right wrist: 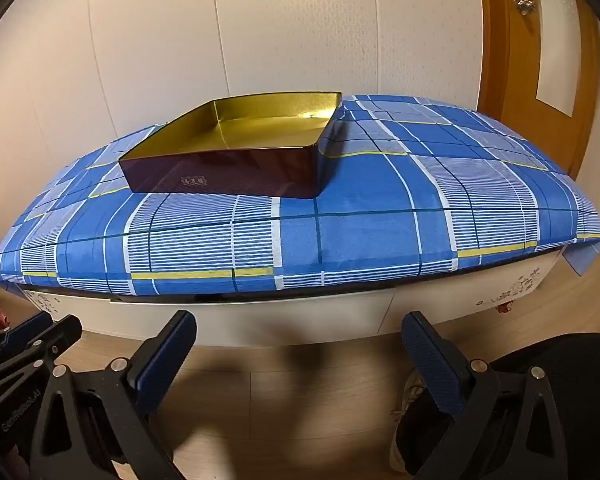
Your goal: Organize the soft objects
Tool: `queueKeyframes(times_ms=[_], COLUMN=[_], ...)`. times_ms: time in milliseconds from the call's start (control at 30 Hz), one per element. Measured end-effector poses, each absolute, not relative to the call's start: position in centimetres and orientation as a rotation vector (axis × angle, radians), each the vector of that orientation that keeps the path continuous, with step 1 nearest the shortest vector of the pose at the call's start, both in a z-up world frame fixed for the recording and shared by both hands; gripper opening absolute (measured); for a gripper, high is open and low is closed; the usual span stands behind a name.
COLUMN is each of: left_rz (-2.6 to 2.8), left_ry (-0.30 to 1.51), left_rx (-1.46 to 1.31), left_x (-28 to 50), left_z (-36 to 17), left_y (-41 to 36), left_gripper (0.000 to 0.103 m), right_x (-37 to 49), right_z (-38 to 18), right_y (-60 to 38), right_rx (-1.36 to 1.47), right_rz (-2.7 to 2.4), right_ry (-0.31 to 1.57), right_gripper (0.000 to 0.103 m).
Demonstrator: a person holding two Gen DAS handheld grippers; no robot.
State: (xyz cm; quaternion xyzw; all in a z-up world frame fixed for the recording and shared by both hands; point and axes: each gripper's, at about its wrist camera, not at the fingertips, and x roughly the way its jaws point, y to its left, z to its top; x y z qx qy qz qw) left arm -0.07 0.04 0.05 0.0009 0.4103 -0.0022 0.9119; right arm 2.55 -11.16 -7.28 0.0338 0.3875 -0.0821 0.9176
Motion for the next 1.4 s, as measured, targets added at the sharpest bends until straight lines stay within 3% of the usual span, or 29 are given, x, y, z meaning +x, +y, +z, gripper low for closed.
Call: queueKeyframes(times_ms=[1400], left_rz=[-0.007], left_ry=[0.798], left_rx=[0.083], left_x=[-0.6], left_z=[0.4], left_y=[-1.1], left_gripper=[0.040], right_x=[2.7], right_z=[-7.6], right_y=[-11.2], right_rx=[0.064], right_rz=[-0.167], right_ry=[0.806], right_gripper=[0.103])
